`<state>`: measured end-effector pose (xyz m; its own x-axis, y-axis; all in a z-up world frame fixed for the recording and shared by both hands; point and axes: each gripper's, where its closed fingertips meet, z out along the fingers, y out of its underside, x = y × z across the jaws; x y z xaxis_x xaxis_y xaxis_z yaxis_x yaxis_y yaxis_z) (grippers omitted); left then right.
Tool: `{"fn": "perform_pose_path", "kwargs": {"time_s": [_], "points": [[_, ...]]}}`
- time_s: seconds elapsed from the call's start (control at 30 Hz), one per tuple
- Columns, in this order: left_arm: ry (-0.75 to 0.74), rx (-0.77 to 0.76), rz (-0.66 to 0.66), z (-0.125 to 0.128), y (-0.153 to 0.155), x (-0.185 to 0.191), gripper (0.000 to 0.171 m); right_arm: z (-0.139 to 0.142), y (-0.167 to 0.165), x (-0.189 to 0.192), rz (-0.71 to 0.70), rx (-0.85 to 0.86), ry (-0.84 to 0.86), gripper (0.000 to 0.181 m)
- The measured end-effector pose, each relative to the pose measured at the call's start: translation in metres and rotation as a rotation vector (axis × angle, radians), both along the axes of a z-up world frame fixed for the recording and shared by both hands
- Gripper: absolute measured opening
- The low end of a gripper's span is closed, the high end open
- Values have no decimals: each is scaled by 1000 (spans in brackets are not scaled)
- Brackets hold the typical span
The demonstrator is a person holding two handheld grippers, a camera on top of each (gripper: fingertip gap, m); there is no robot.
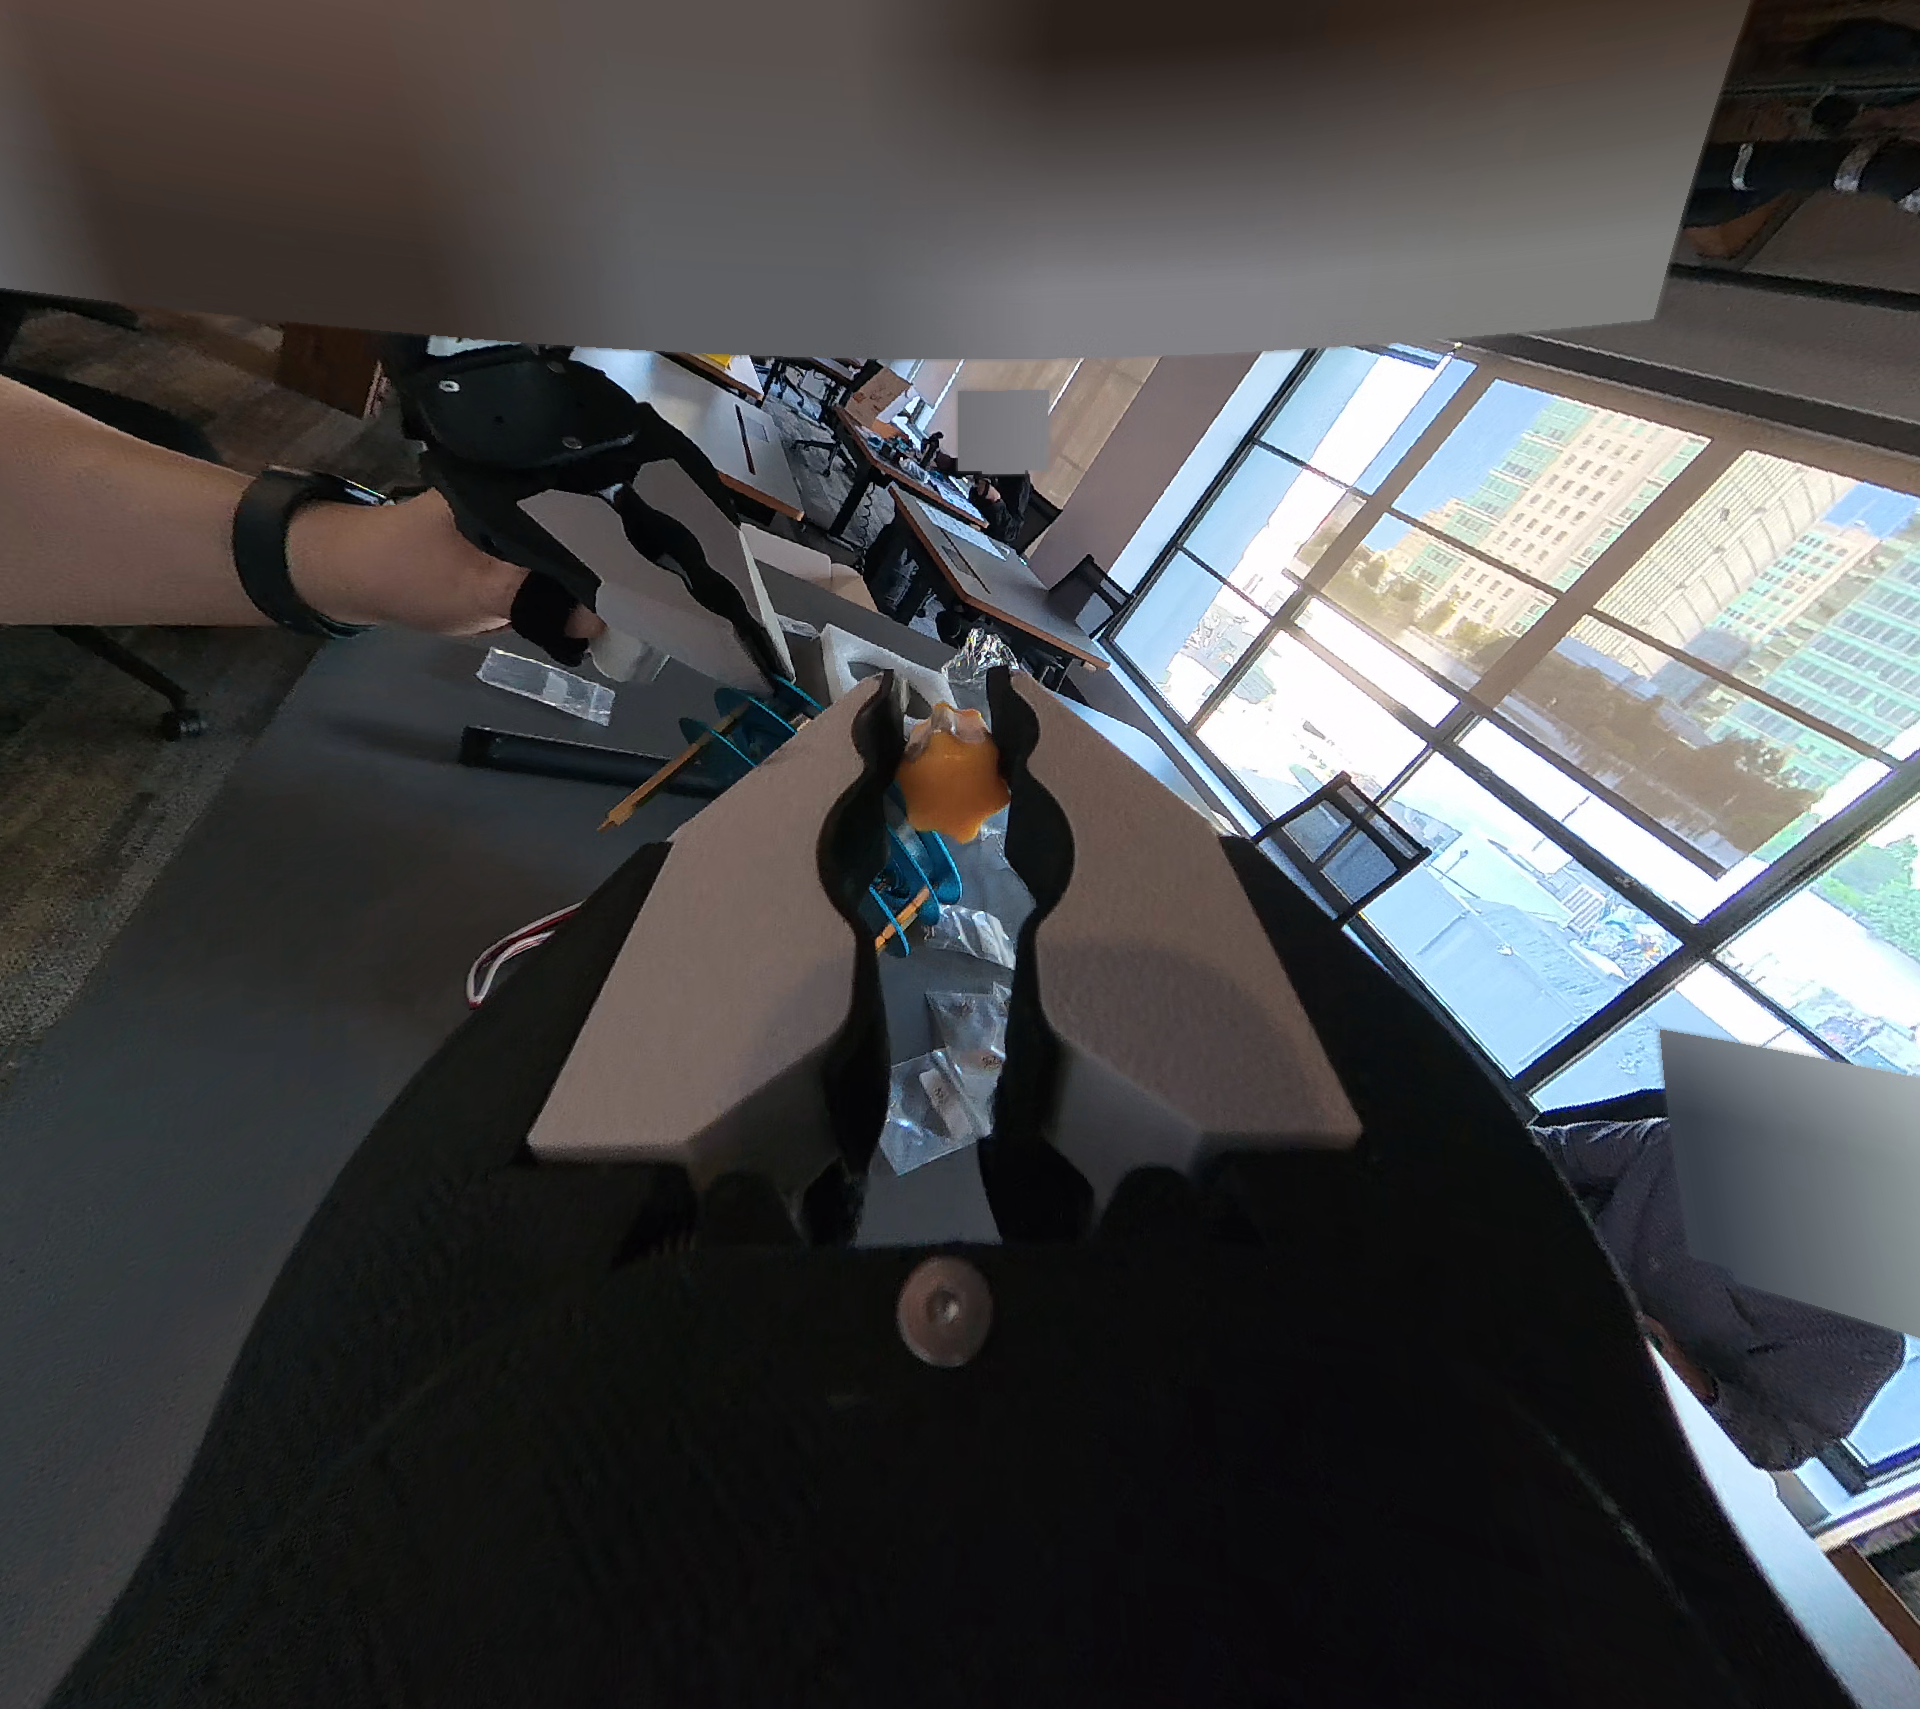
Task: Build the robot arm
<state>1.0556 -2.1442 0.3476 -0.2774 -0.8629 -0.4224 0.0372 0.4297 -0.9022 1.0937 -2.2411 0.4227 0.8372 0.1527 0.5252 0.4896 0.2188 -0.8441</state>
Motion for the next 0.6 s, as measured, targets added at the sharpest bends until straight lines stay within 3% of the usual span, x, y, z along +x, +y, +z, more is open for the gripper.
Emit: {"fn": "perform_pose_path", "kwargs": {"time_s": [0.33, 0.6], "points": [[72, -95, -96, -3, 22, 10, 0, 3, 23, 8, 5, -21, -3, 15], [97, -188, -205, -6, 19, 7, 0, -5, 29, 16, 16, -30, 53, 15]]}}
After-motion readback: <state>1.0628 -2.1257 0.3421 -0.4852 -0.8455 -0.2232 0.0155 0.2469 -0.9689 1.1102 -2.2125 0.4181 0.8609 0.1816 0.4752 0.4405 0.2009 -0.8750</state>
